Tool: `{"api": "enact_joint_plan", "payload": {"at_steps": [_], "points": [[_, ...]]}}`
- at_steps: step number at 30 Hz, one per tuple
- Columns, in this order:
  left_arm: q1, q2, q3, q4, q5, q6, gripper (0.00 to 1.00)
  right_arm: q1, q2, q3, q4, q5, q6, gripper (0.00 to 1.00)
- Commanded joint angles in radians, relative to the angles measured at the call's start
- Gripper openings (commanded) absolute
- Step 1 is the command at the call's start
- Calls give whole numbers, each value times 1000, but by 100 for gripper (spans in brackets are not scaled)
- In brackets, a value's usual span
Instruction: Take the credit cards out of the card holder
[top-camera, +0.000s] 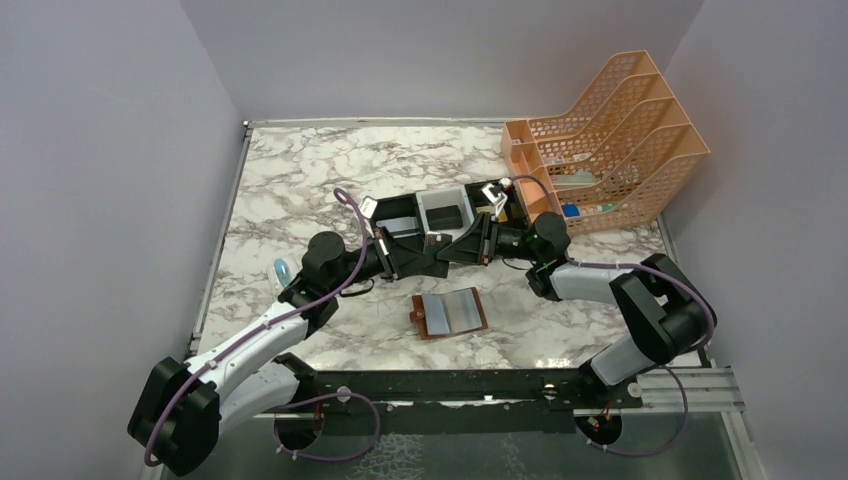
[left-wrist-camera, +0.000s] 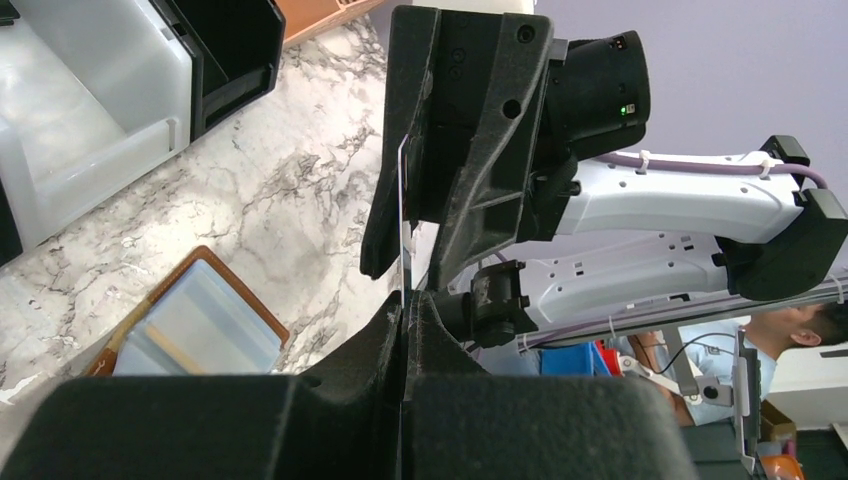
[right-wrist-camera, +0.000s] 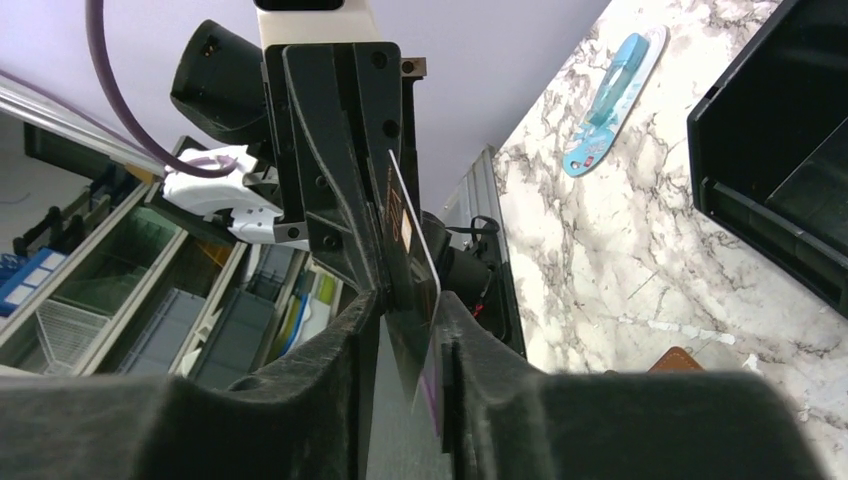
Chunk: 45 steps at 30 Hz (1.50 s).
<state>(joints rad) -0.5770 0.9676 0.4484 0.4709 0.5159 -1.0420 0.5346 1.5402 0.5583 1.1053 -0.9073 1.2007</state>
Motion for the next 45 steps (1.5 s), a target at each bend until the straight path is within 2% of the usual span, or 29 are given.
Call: {"api": "enact_joint_plan", "payload": {"at_steps": [1, 3, 12, 19, 26, 27, 33, 36, 39, 42, 45], "points": [[5, -4, -1, 49, 31, -11, 0, -2, 35, 19, 117, -29, 48, 22], [5, 1, -3, 51, 30, -13, 0, -2, 46, 23, 123, -35, 52, 19], [7, 4, 0, 57, 22, -16, 0, -22, 47, 5, 145, -37, 67, 17], [8, -8, -10, 57, 20, -24, 0, -34, 55, -7, 222, -57, 108, 2], [8, -21, -12, 57, 5, -27, 0, -34, 40, -4, 216, -86, 99, 1], [8, -23, -10, 57, 3, -27, 3, -34, 34, -8, 206, -78, 95, 1], [8, -37, -29, 55, -14, -32, 37, -36, -24, -11, 40, -22, -2, 1], [8, -61, -53, 41, -33, -32, 61, -35, -63, -1, -85, 7, -74, 1], [9, -90, -61, -43, -69, -9, 84, -35, -125, 17, -258, 66, -188, 1], [9, -129, -27, -215, -128, 59, 96, -35, -211, 47, -463, 156, -324, 1], [11, -169, 35, -431, -221, 149, 99, -35, -281, 77, -638, 268, -451, 1]]}}
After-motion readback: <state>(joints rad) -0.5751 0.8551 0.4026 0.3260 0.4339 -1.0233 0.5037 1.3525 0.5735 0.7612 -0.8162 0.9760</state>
